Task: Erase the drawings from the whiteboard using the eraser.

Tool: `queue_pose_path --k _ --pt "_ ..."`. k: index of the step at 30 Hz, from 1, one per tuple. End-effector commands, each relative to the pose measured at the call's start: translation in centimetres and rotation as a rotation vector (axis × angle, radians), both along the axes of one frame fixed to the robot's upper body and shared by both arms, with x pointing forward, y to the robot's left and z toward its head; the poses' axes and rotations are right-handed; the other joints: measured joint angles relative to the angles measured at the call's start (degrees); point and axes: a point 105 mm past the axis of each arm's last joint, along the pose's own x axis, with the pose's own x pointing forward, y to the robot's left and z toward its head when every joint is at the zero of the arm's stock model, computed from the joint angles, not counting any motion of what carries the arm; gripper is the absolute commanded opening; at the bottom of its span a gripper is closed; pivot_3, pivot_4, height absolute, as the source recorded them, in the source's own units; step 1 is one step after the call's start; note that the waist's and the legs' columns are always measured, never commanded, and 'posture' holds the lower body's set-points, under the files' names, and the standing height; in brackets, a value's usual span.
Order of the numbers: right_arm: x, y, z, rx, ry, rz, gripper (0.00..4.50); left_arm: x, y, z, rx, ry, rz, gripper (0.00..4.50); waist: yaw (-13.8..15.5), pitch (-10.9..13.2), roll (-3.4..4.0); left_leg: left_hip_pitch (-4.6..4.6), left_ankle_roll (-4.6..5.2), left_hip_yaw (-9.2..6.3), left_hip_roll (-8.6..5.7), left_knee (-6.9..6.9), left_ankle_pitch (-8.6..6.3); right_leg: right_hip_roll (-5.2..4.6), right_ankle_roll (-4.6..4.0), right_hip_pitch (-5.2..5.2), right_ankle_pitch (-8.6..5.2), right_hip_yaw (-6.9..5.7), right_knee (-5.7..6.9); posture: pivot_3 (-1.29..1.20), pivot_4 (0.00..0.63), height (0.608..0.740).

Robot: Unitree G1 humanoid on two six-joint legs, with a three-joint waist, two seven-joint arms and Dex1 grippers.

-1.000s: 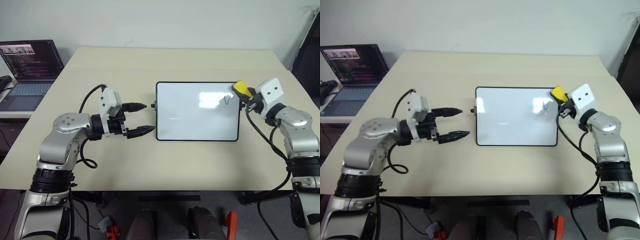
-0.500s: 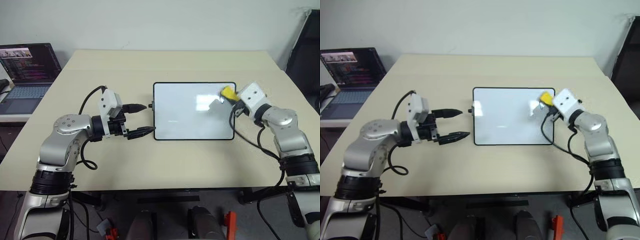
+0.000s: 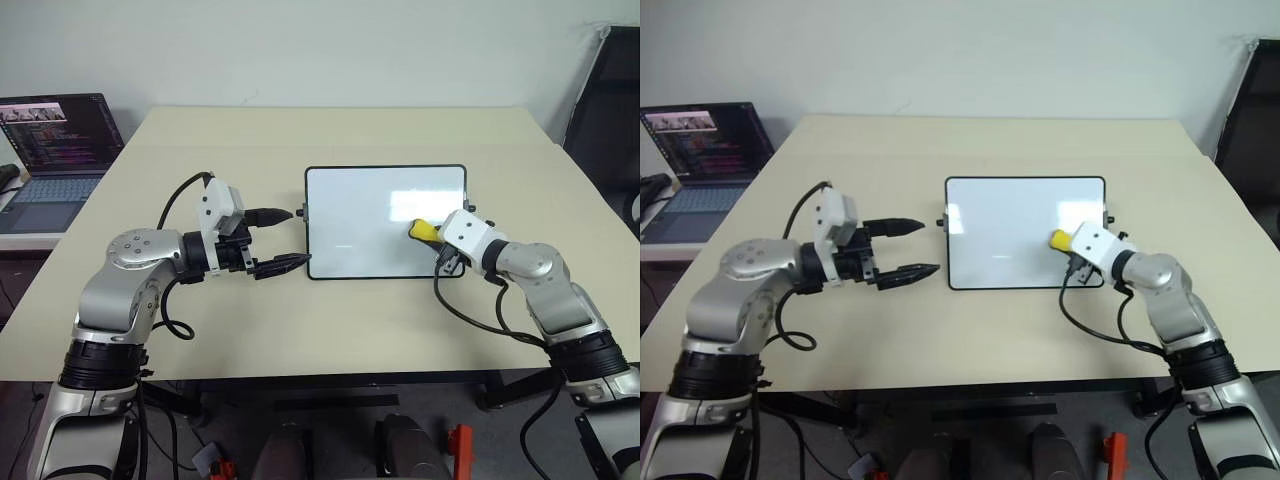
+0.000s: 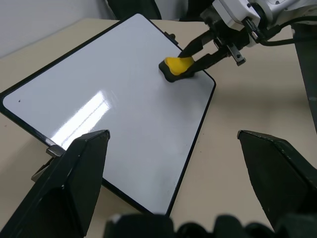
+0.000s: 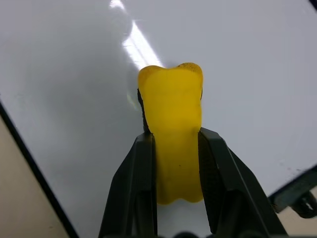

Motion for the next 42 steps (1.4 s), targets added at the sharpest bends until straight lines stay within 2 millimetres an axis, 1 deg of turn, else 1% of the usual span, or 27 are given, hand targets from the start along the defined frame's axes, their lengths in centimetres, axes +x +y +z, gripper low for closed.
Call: queue_pose_path --k 1,2,3,4,5,6,7,8,10,11,12,14,16,18,20,22,24,26,31,36,38,39,41,42 --pt "-1.3 -1.7 5.4 0.202 -0.068 0.022 0.80 -0.4 -0.3 1.5 -0.002 -0.057 -0.028 4.50 0.22 0.05 0.05 -0.04 0.00 0.00 0.00 -0.02 0.00 0.00 0.09 -0.04 0.05 -0.01 0.00 0.00 0.150 0.740" --pt "-2.0 -2.5 7.0 0.286 -0.073 0.027 0.79 -0.5 -0.4 1.5 0.002 -0.055 -0.035 4.50 0.31 0.07 0.09 -0.20 0.00 -0.03 0.00 -0.05 -0.01 0.00 0.13 -0.15 0.07 -0.04 -0.02 0.00 0.150 0.740" --pt "-2.5 -3.0 8.1 0.339 -0.074 0.031 0.78 -0.6 -0.3 1.5 0.005 -0.053 -0.040 4.50 0.46 0.10 0.14 -0.35 0.00 -0.09 -0.01 -0.05 -0.01 -0.01 0.03 -0.22 0.14 -0.07 -0.04 0.00 0.150 0.740" --pt "-2.9 -4.6 10.0 0.397 -0.117 -0.010 0.78 -0.7 -0.6 1.6 0.003 -0.052 -0.053 4.50 0.65 0.10 0.14 -0.47 0.00 -0.12 -0.01 -0.06 -0.02 -0.02 -0.08 -0.31 0.21 -0.11 -0.06 0.00 0.150 0.740" --pt "-3.2 -6.3 11.4 0.438 -0.157 -0.055 0.78 -0.9 -1.0 1.7 -0.003 -0.051 -0.069 4.50 0.82 0.10 0.14 -0.62 0.00 -0.15 -0.02 -0.06 -0.03 -0.03 -0.08 -0.46 0.21 -0.14 -0.06 0.00 0.150 0.740" --pt "-3.5 -7.3 12.3 0.462 -0.184 -0.086 0.78 -1.0 -1.2 1.7 -0.008 -0.050 -0.081 4.50 1.06 0.10 0.14 -0.76 0.00 -0.17 -0.03 -0.06 -0.03 -0.04 -0.09 -0.57 0.21 -0.17 -0.07 0.00 0.150 0.740" --pt "-3.6 -9.4 12.5 0.467 -0.197 -0.162 0.78 -1.2 -2.0 1.7 -0.018 -0.048 -0.110 4.50 1.19 0.10 0.14 -0.86 0.00 -0.16 -0.04 -0.07 -0.04 -0.04 -0.09 -0.67 0.21 -0.18 -0.09 0.00 0.150 0.740" --pt "-3.7 -10.6 12.5 0.465 -0.197 -0.210 0.78 -1.4 -2.5 1.7 -0.024 -0.046 -0.128 4.50 1.26 0.10 0.14 -0.91 -0.01 -0.15 -0.05 -0.11 -0.05 -0.05 -0.09 -0.74 0.21 -0.17 -0.12 0.00 0.150 0.740" --pt "-4.0 -15.3 10.7 0.409 -0.177 -0.429 0.78 -2.0 -4.5 1.4 -0.056 -0.031 -0.199 4.50 1.66 0.08 0.11 -0.93 -0.01 -0.14 -0.05 -0.17 -0.06 -0.06 -0.10 -0.74 0.21 -0.19 -0.19 0.00 0.150 0.740" --pt "-4.3 -16.6 10.1 0.416 -0.170 -0.488 0.78 -2.2 -5.4 1.3 -0.071 -0.022 -0.231 4.50 1.80 0.06 0.07 -0.93 0.00 -0.15 -0.07 -0.17 -0.06 -0.08 -0.09 -0.70 0.20 -0.21 -0.24 0.00 0.150 0.740" --pt "-4.5 -17.4 9.4 0.443 -0.157 -0.526 0.78 -2.5 -6.4 1.1 -0.086 -0.016 -0.265 4.50 1.85 0.06 0.08 -0.92 -0.01 -0.15 -0.08 -0.16 -0.06 -0.08 -0.09 -0.63 0.21 -0.23 -0.31 0.00 0.150 0.740" --pt "-4.6 -17.9 8.1 0.459 -0.119 -0.558 0.78 -2.8 -7.9 0.7 -0.102 -0.008 -0.308 4.50 1.60 0.07 0.11 -0.91 0.00 -0.08 -0.07 -0.17 -0.06 -0.08 -0.05 -0.56 0.23 -0.17 -0.53 0.00 0.150 0.740" --pt "-4.6 -18.5 5.5 0.444 -0.036 -0.599 0.78 -3.1 -9.0 0.3 -0.097 -0.003 -0.349 4.50 1.06 0.08 0.14 -0.91 0.00 -0.03 -0.07 -0.15 -0.06 -0.07 0.00 -0.55 0.26 -0.11 -0.58 0.00 0.150 0.740" --pt "-4.5 -19.2 3.5 0.444 0.020 -0.639 0.78 -3.4 -10.2 0.2 -0.116 0.000 -0.385 4.50 0.57 0.07 0.16 -0.87 0.00 0.06 -0.06 -0.15 -0.06 -0.05 0.02 -0.55 0.27 -0.02 -0.58 0.00 0.150 0.740" --pt "-4.5 -20.1 1.5 0.404 0.061 -0.670 0.78 -3.6 -11.0 0.3 -0.134 0.000 -0.406 4.50 0.35 0.05 0.20 -0.83 0.01 0.07 -0.05 -0.15 -0.06 -0.03 0.03 -0.53 0.28 -0.01 -0.58 0.00 0.150 0.740" --pt "-4.6 -20.7 -0.1 0.381 0.106 -0.690 0.78 -3.5 -11.1 0.3 -0.137 0.000 -0.409 4.50 0.29 0.03 0.23 -0.80 0.01 0.07 -0.06 -0.15 -0.06 -0.03 0.03 -0.48 0.28 -0.01 -0.58 0.00 0.150 0.740" --pt "-4.5 -21.2 -0.9 0.386 0.132 -0.708 0.78 -3.5 -11.1 0.1 -0.134 0.000 -0.405 4.50 0.27 0.04 0.24 -0.80 0.01 0.07 -0.06 -0.15 -0.06 -0.03 0.04 -0.48 0.28 -0.01 -0.60 0.00 0.150 0.740" --pt "-4.2 -21.2 -1.4 0.406 0.152 -0.705 0.78 -3.5 -10.7 0.0 -0.130 0.001 -0.394 4.50 0.21 0.05 0.31 -0.82 0.01 0.07 -0.08 -0.14 -0.06 -0.03 0.06 -0.47 0.29 -0.01 -0.63 0.00 0.150 0.740" --pt "-3.6 -21.2 -2.1 0.438 0.178 -0.706 0.78 -3.5 -10.1 -0.1 -0.127 0.004 -0.372 4.50 0.09 0.05 0.36 -0.81 0.01 0.09 -0.08 -0.13 -0.06 -0.03 0.11 -0.46 0.32 0.03 -0.68 0.00 0.150 0.740" --pt "-3.3 -21.5 -2.7 0.425 0.189 -0.734 0.78 -3.5 -9.9 -0.1 -0.126 0.002 -0.356 4.50 0.21 0.05 0.36 -0.81 0.01 0.04 -0.09 -0.13 -0.06 -0.03 0.14 -0.37 0.33 -0.02 -0.78 0.00 0.150 0.740" --pt "-3.2 -21.6 -2.5 0.425 0.178 -0.741 1.50 -3.5 -9.9 -0.1 -0.125 0.001 -0.352 4.50 0.21 0.05 0.36 -0.81 0.01 0.04 -0.09 -0.13 -0.06 -0.04 0.14 -0.36 0.34 -0.01 -0.80 0.00 0.150 0.740" --pt "-3.1 -21.7 -2.4 0.429 0.170 -0.744 1.70 -3.4 -9.9 -0.1 -0.124 0.001 -0.349 4.50 0.21 0.05 0.36 -0.81 0.01 0.05 -0.09 -0.13 -0.06 -0.04 0.15 -0.36 0.34 -0.01 -0.80 0.00 0.150 0.740" --pt "-2.8 -21.6 -2.0 0.429 0.159 -0.739 2.32 -3.3 -9.8 -0.1 -0.122 0.001 -0.343 4.50 0.20 0.05 0.36 -0.81 0.01 0.04 -0.09 -0.13 -0.06 -0.04 0.15 -0.35 0.34 -0.01 -0.80 0.00 0.150 0.740" --pt "-2.8 -21.6 -1.9 0.427 0.155 -0.736 2.72 -3.3 -9.7 -0.1 -0.121 0.000 -0.341 4.50 0.20 0.05 0.36 -0.80 0.01 0.04 -0.09 -0.13 -0.06 -0.04 0.15 -0.35 0.34 -0.01 -0.79 0.00 0.150 0.740"
